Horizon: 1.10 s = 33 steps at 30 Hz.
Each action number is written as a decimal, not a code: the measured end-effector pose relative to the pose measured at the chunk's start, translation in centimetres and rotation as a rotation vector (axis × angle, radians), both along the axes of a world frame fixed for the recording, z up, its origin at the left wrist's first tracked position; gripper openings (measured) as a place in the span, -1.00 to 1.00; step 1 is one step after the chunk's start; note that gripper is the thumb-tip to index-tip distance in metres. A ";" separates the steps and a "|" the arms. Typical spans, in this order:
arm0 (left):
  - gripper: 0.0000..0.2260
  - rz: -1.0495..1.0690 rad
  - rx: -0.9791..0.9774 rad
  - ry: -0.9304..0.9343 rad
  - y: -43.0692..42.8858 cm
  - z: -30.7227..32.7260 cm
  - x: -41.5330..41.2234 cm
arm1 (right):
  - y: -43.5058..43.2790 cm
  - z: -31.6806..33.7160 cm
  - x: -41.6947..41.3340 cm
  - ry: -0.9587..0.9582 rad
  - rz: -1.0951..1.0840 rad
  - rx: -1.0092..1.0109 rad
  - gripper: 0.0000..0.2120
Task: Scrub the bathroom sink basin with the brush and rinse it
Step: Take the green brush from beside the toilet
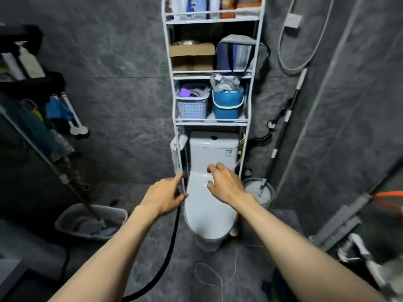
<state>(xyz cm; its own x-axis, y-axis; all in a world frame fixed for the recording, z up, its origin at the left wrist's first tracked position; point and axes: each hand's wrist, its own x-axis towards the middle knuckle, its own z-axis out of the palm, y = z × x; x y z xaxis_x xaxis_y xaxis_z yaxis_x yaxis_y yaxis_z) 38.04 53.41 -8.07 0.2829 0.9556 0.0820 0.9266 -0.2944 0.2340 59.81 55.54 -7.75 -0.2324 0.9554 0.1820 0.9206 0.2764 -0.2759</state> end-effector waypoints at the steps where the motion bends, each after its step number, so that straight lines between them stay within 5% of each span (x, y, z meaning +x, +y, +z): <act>1: -0.53 -0.016 -0.006 -0.008 1.5 -0.1 1.6 | 0.8 -0.2 1.6 -0.007 -0.027 -0.009 -0.67; 9: -0.64 -0.170 -0.063 -0.078 11.6 -3.0 13.0 | 6.8 -2.7 12.2 -0.012 -0.243 -0.131 -0.66; 20: -0.65 -0.128 -0.234 -0.106 31.5 -8.1 23.4 | 22.1 -7.2 20.7 -0.063 -0.296 -0.209 -0.70; 33: -0.77 0.002 -0.273 -0.249 56.0 -20.2 31.2 | 45.4 -21.5 26.2 -0.027 -0.287 -0.347 -0.40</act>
<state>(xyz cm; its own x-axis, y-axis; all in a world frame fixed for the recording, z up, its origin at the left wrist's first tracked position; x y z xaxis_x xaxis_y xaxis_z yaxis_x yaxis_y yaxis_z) 69.24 109.37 -28.26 0.2845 0.9524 -0.1095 0.8318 -0.1885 0.5221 86.02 100.98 -29.23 0.0509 0.9854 -0.1626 0.9545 -0.0959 -0.2824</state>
